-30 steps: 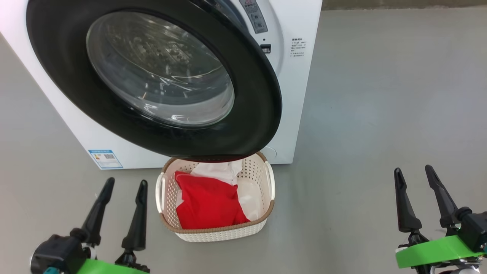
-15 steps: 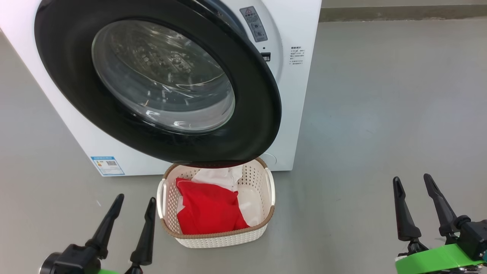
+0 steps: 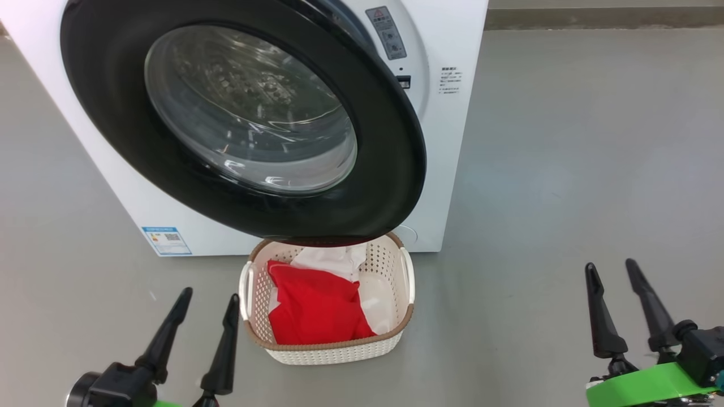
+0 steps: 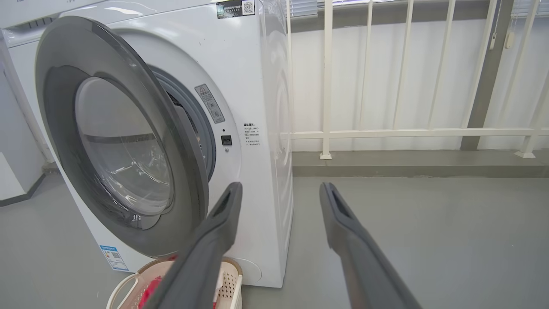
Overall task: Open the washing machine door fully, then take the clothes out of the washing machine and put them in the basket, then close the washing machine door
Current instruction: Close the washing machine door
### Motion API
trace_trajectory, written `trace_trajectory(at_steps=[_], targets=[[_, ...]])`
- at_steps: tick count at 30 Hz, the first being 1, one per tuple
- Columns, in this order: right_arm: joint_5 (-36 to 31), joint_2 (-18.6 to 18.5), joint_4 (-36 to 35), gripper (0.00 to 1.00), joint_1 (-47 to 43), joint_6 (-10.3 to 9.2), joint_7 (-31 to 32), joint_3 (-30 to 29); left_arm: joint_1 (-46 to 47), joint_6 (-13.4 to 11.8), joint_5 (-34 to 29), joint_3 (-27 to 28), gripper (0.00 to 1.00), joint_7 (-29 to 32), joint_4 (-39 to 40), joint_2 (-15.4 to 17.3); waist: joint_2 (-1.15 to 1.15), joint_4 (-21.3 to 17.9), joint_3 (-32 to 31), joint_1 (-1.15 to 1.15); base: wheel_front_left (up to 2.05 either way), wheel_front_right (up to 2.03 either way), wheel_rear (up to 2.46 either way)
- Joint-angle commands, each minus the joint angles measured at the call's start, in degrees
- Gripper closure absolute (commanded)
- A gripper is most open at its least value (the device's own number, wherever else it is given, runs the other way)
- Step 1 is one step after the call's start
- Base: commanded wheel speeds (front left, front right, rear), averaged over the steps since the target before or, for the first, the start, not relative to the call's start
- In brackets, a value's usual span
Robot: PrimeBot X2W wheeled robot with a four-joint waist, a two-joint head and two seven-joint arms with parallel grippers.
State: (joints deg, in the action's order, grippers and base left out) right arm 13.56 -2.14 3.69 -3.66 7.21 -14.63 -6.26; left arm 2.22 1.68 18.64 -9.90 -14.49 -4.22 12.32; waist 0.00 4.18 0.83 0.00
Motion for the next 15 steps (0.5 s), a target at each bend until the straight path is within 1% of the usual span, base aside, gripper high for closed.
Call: trace_trajectory(at_steps=[1,4,15], targets=[[-0.3,-0.7,-1.2,1.0,0.9,0.28,-0.4,1.7,1.8,0.5,-0.3,2.4,0.0,-0.5,1.1,0.5,0.0,0.3,0.0,0.0,0.0,0.0,0.0],[-1.3,-0.7,-0.4,1.0,1.8,0.28,-0.4,2.3,2.0,1.1,-0.2,2.6,0.0,-0.5,1.2,0.1,0.0,1.0,0.5,0.0,0.0,0.0,0.0],[-5.2,-0.7,4.2,1.0,12.0,0.28,2.5,3.9,3.7,2.6,-0.7,3.5,0.0,-0.5,3.5,-2.3,0.0,5.4,3.6,0.0,0.0,0.0,0.0]])
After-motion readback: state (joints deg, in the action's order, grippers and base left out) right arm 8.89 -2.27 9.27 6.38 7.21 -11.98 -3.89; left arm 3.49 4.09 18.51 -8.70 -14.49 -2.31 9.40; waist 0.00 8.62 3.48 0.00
